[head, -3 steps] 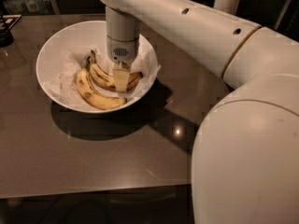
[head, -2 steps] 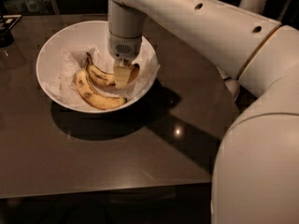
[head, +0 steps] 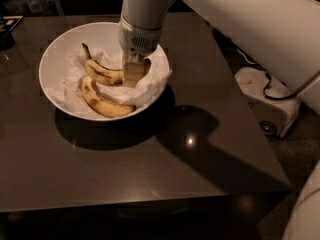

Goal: Pick banana from white bowl

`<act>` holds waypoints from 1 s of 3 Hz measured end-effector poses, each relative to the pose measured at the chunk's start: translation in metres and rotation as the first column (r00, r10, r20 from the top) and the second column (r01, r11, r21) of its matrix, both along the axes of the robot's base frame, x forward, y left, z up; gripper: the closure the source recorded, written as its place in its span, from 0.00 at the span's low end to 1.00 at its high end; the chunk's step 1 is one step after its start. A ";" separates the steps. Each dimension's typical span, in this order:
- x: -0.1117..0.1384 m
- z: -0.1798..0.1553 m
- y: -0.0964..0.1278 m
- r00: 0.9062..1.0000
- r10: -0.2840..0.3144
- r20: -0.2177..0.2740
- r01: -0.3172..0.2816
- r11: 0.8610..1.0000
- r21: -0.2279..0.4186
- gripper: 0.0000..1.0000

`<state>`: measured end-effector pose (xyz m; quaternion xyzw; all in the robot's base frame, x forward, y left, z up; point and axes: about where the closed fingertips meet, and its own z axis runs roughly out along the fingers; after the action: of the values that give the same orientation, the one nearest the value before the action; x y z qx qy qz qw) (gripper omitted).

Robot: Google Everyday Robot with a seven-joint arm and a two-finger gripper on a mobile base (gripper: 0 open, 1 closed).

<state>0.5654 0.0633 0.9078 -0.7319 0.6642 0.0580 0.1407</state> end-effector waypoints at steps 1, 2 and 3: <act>-0.018 0.018 -0.005 0.999 0.046 0.022 -0.047 0.998 0.042 1.00; -0.040 0.032 -0.014 0.997 0.067 0.030 -0.069 0.995 0.066 1.00; -0.064 0.041 -0.026 0.996 0.079 0.039 -0.083 0.992 0.096 1.00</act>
Offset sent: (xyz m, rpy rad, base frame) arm -0.0682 -0.0307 0.0474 0.0914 -0.0301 0.0900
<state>0.5017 0.0369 0.9487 -0.7515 0.6277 0.0830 0.1854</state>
